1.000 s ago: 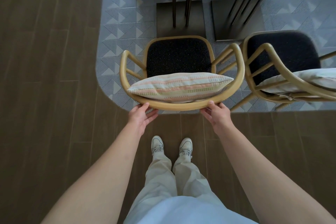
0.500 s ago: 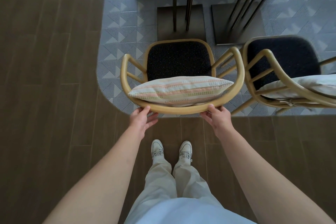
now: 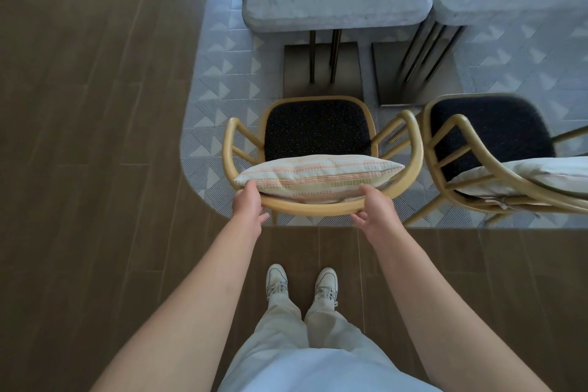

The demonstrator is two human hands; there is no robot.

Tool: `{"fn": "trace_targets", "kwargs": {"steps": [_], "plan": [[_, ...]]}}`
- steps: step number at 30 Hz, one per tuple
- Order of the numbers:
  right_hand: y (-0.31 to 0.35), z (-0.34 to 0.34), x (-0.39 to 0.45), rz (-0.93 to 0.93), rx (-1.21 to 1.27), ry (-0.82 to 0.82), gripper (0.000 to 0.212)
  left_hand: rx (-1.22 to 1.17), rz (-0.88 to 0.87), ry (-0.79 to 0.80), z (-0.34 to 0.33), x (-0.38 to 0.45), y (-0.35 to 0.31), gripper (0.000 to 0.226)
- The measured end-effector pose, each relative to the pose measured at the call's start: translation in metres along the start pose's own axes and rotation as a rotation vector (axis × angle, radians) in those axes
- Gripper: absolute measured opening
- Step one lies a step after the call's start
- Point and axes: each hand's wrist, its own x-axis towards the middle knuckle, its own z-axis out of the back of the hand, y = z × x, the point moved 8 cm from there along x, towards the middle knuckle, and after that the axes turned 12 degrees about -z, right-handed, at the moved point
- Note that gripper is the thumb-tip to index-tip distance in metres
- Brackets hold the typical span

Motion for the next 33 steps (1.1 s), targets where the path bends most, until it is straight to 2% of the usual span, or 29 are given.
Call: {"fn": "trace_targets", "kwargs": {"steps": [4,8,12,22,26,29,33], "plan": [[0.015,-0.009,-0.033,0.089,-0.068,0.01,0.048,0.023,-0.106,0.029,-0.009,-0.017,-0.036,0.034],[0.037,-0.026,-0.057,0.234,-0.184,0.063,0.045,0.006,-0.2,0.072,-0.021,-0.034,-0.073,0.049],[0.066,-0.042,-0.095,0.379,-0.22,0.164,0.052,-0.054,-0.35,0.148,-0.035,-0.064,-0.12,0.051],[0.129,-0.051,-0.22,0.739,-0.135,0.317,0.053,-0.205,-0.689,0.383,-0.05,-0.169,-0.21,0.06],[0.138,-0.052,-0.254,0.779,-0.073,0.392,0.035,-0.271,-0.687,0.448,-0.056,-0.186,-0.216,0.06],[0.136,-0.054,-0.256,0.786,-0.073,0.39,0.02,-0.28,-0.672,0.472,-0.056,-0.188,-0.217,0.06],[0.133,-0.057,-0.253,0.792,-0.076,0.363,0.024,-0.265,-0.692,0.501,-0.051,-0.183,-0.222,0.06]]}}
